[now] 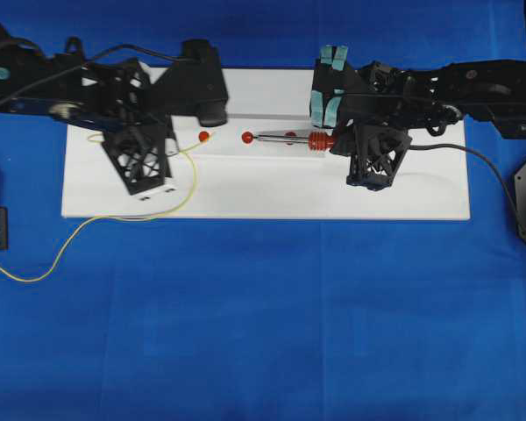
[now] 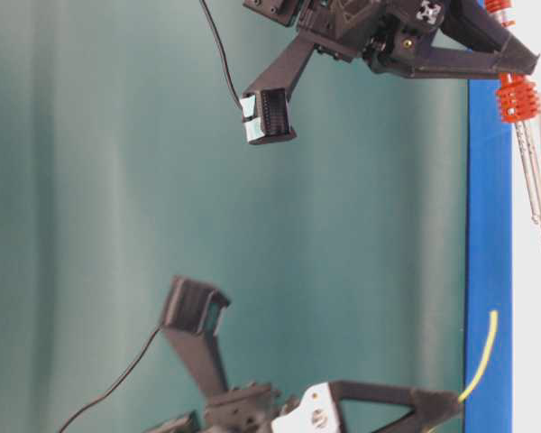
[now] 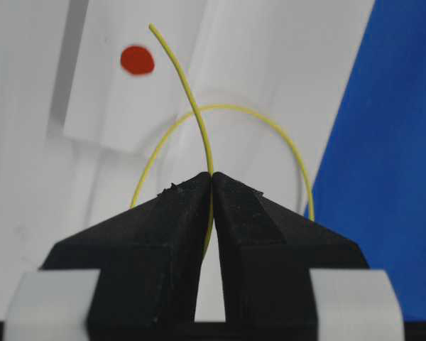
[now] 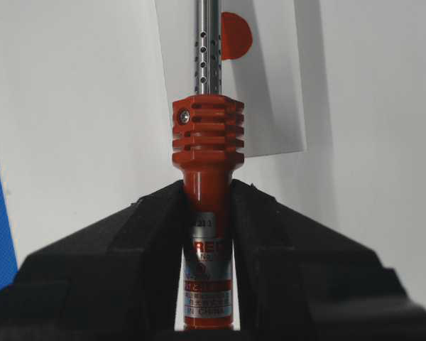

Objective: Touch the tip of the soldering iron to the tip of the solder at the mark.
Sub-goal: 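Shift both tools rightward toward the right red dot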

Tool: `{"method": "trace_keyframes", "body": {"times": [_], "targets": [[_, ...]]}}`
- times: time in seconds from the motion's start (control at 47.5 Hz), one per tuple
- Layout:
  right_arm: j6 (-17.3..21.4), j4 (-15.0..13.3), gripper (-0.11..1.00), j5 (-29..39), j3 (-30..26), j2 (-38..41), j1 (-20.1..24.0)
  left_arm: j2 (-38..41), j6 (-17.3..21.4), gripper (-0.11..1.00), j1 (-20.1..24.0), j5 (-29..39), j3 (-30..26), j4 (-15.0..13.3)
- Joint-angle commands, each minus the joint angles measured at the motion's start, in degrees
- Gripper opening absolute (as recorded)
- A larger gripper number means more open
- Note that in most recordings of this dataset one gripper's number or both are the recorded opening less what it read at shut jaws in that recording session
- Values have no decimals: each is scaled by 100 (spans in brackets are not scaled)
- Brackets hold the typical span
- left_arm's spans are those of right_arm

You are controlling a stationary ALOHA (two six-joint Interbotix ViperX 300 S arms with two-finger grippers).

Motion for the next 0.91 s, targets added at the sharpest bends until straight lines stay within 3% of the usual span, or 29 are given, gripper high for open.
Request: {"method": "trace_keyframes", "body": {"times": [0.0,0.442,0.884], "targets": [[0,0,6,-18,-141,-53,0,-237,9,3,0,18,-9,0],[0,-9,6,-35,-62,-325,0,-281,9,3,0,9,44,0],[62,0,6,-44,1037,-1942,-18,-325,9,3,0,-9,105,0]]}}
